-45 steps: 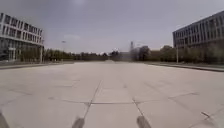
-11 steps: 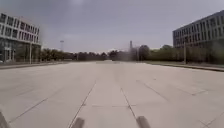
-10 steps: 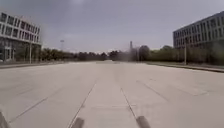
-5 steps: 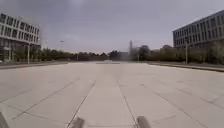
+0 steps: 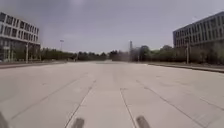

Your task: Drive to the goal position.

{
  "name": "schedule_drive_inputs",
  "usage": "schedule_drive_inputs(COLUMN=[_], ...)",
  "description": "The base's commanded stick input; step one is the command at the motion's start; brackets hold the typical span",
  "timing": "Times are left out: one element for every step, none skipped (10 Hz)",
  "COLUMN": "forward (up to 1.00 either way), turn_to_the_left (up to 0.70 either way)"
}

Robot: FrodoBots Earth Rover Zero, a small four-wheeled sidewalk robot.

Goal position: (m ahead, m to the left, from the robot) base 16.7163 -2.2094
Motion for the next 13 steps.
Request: schedule_drive_inputs(forward=[0.70, 0.70, 0.70, 0.70, 0.70, 0.70, 0.70, 0.70, 0.70, 0.70, 0.70, 0.70, 0.70], turn_to_the_left=[0.00, 0.00, 0.00, 0.00, 0.00, 0.00, 0.00, 0.00, 0.00, 0.00, 0.00, 0.00, 0.00])
